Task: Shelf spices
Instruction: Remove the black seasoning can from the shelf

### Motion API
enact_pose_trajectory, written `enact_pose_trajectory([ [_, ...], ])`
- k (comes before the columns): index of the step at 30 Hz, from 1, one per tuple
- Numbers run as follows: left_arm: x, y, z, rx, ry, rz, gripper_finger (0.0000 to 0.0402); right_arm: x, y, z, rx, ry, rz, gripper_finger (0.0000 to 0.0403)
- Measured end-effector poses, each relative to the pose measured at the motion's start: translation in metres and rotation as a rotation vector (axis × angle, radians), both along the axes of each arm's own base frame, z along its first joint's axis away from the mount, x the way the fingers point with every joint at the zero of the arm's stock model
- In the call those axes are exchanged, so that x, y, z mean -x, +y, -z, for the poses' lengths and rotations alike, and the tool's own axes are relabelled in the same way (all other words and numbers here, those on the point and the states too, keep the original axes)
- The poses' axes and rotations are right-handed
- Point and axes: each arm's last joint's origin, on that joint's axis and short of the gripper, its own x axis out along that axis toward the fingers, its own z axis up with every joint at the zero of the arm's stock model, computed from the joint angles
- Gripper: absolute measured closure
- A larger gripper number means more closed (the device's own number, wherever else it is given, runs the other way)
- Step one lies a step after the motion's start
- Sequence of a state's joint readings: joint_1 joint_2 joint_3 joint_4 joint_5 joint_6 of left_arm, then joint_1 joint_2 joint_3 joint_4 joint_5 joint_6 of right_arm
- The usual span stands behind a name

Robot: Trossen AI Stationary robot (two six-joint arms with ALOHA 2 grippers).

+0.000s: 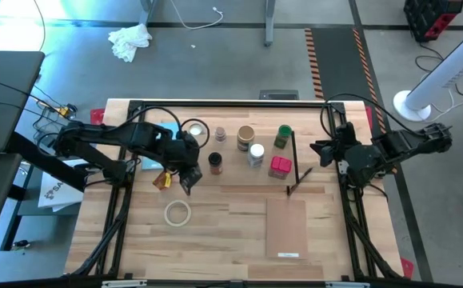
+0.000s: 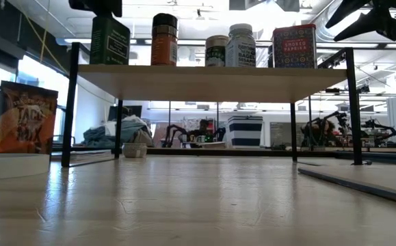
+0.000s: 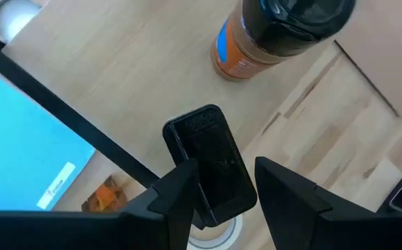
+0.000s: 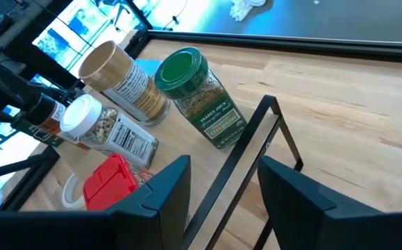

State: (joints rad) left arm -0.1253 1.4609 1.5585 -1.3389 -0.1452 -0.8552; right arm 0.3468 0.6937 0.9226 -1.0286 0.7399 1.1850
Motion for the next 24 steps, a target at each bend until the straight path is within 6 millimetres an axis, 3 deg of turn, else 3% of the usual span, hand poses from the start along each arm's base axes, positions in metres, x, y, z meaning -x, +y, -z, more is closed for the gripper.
enact_pose_trajectory([
  [12,0.0069,0.0047,-0.0005,-0.052,0.085,-0.077,0.0254,0.0000,-0.0005,-0.0003,0.024,0.002,0.005,0.0237],
  [24,0.0033,0.0055,-0.0015,-0.068,0.044,-0.091,0.0255,0.0000,-0.0006,-0.0004,0.003,-0.018,0.031,0.0237],
])
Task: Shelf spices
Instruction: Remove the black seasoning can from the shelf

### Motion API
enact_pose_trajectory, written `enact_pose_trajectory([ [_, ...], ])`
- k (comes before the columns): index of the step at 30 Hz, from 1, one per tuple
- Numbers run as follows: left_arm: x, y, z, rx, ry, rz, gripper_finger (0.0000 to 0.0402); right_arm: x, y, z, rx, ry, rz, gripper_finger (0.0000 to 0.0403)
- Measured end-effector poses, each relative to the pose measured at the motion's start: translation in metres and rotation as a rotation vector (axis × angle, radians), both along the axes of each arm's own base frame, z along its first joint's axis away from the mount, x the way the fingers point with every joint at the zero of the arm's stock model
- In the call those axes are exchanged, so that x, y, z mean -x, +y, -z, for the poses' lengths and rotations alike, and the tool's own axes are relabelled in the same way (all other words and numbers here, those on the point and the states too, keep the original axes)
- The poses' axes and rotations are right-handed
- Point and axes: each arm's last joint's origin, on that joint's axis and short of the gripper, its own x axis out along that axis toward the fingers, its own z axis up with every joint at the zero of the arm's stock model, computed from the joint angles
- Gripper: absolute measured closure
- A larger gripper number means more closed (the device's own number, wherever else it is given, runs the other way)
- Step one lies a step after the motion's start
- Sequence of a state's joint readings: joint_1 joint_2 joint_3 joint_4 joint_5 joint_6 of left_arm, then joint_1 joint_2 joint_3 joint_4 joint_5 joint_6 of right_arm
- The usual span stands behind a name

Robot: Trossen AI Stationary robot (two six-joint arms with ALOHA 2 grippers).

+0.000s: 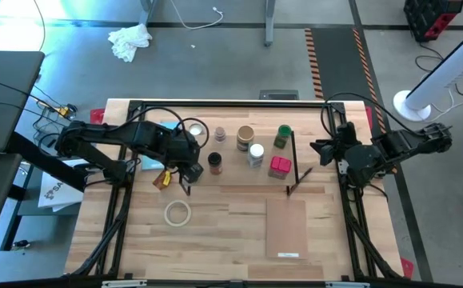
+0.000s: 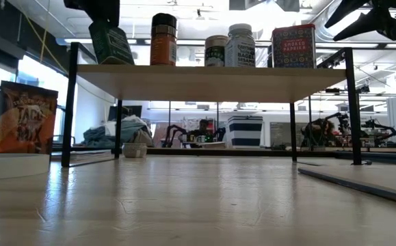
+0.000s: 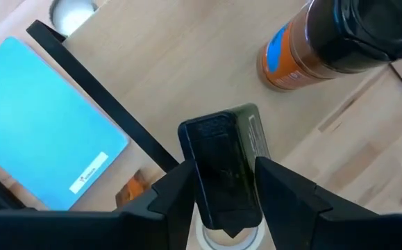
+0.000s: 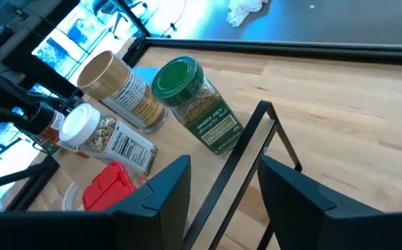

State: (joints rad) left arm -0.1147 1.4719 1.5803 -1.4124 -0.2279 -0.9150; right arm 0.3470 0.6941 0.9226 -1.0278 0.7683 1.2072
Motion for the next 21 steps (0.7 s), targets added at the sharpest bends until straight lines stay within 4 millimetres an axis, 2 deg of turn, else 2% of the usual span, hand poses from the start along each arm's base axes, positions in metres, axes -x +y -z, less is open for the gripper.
enact_pose_trajectory([
  [21,-0.0065,0.0013,-0.0025,0.053,-0.078,-0.034,0.0255,0.0003,-0.0006,-0.0002,0.020,-0.002,0.016,0.0237],
])
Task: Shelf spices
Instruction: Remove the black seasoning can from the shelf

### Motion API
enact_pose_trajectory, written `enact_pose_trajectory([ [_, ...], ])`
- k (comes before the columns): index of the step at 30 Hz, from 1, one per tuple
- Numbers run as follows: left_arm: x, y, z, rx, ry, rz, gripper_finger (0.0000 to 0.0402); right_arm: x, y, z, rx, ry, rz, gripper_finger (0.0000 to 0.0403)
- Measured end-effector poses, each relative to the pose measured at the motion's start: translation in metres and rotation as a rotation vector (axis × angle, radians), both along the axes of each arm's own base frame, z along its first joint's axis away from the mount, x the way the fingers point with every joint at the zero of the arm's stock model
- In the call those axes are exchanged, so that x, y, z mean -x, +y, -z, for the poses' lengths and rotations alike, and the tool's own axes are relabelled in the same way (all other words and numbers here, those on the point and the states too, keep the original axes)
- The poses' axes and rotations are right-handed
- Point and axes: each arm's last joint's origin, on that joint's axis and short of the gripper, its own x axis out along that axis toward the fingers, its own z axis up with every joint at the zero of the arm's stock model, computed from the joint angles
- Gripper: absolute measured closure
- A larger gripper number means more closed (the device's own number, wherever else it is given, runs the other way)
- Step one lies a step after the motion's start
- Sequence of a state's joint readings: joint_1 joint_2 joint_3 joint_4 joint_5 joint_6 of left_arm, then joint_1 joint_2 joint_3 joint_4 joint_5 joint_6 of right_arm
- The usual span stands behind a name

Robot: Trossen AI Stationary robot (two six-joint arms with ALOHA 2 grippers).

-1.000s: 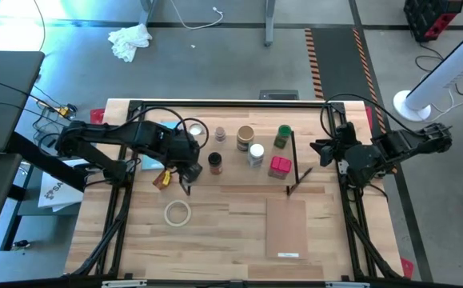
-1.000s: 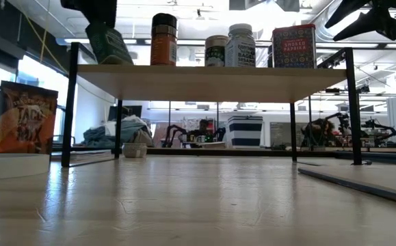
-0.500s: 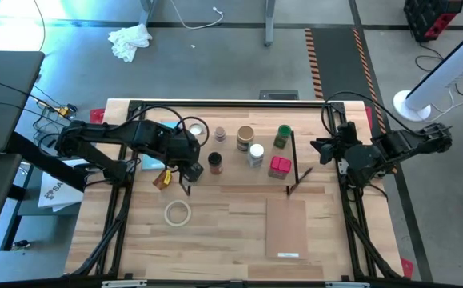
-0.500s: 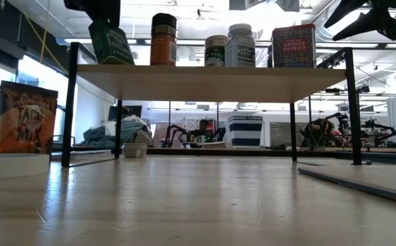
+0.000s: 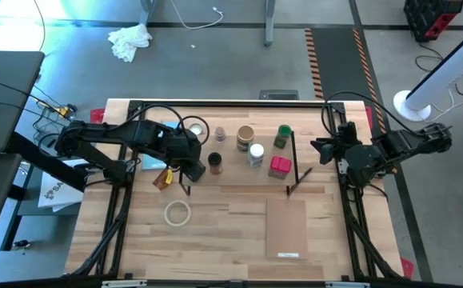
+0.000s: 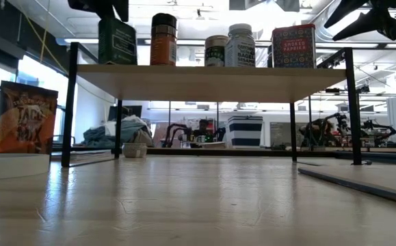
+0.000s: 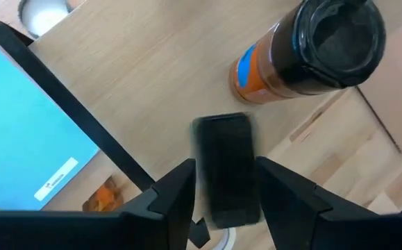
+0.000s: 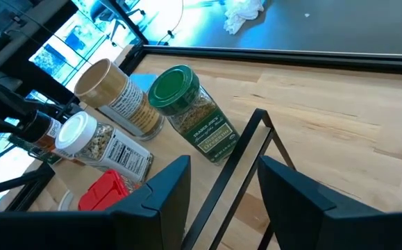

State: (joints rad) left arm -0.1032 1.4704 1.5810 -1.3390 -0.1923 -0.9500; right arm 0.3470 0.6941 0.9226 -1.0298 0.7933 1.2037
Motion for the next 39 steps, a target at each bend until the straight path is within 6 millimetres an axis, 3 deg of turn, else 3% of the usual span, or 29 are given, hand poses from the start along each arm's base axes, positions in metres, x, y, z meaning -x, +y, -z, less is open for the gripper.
enact_pose_trajectory([
  [13,-0.002,0.005,-0.001,-0.012,-0.011,-0.002,0.0255,0.000,-0.001,0.000,0.029,0.010,0.006,0.0237],
  [23,-0.003,0.007,-0.001,0.021,-0.014,0.101,0.0250,0.000,-0.001,0.000,0.032,0.010,0.008,0.0237],
  [27,-0.002,0.010,-0.003,0.055,-0.021,0.123,0.0222,0.001,-0.001,0.001,0.037,0.025,0.008,0.0237],
  [34,0.000,0.012,-0.006,0.038,-0.037,0.166,0.0138,0.002,-0.001,0.001,0.040,0.031,0.008,0.0237],
  [39,-0.001,0.012,-0.007,0.029,-0.051,0.144,0.0120,0.002,-0.001,0.001,0.040,0.032,0.008,0.0237],
])
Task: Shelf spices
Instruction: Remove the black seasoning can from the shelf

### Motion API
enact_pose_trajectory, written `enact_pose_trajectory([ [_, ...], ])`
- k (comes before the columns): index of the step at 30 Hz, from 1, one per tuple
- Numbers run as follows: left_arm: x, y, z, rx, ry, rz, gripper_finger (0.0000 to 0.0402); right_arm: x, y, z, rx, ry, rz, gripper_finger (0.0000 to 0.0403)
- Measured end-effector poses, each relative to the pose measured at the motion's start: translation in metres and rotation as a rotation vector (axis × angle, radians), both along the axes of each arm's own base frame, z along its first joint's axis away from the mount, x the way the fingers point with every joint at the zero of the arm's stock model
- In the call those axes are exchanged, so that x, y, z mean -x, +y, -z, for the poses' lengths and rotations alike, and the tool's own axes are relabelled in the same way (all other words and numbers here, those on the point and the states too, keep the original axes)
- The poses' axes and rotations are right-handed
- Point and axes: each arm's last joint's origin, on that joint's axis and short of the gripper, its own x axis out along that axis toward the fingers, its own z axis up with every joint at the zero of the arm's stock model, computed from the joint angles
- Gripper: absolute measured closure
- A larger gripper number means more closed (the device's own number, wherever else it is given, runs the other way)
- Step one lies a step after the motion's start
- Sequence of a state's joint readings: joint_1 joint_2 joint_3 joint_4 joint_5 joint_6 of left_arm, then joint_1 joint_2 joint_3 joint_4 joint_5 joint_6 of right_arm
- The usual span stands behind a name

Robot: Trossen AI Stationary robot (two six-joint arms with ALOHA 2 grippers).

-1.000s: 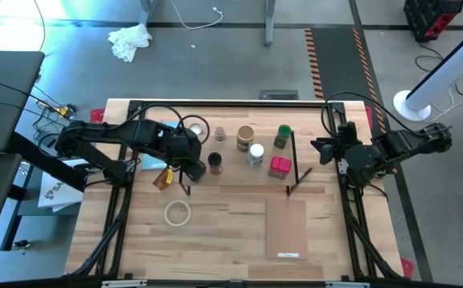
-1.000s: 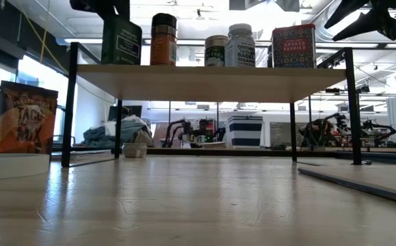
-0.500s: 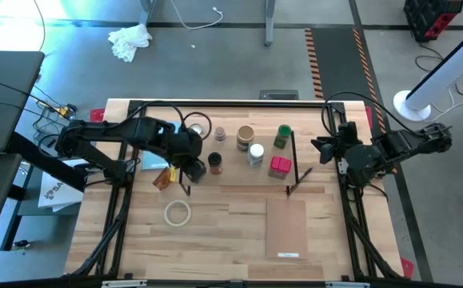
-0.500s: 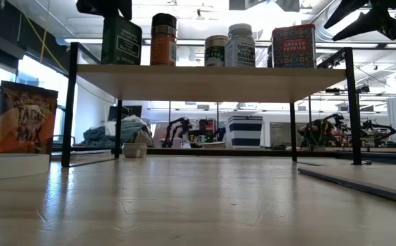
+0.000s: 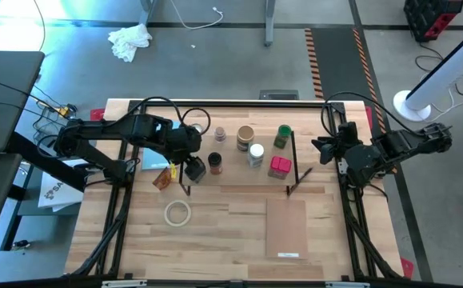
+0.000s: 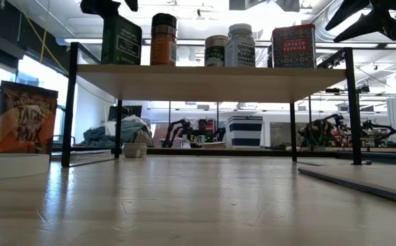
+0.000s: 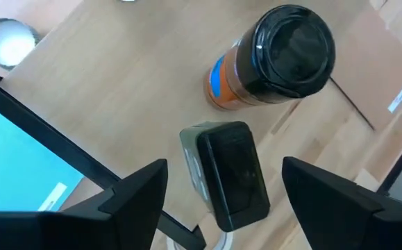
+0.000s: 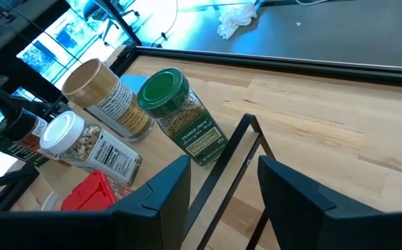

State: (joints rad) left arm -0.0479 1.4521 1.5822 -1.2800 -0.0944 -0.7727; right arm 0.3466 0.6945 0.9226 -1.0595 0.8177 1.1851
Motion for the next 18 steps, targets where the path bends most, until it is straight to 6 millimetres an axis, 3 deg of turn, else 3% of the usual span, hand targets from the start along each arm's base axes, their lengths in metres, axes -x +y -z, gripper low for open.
enact_pose_trajectory([
  [18,-0.0038,-0.0020,0.0041,0.004,0.019,-0.011,0.0119,0.0014,-0.0005,0.0013,0.009,0.021,0.001,0.0237],
])
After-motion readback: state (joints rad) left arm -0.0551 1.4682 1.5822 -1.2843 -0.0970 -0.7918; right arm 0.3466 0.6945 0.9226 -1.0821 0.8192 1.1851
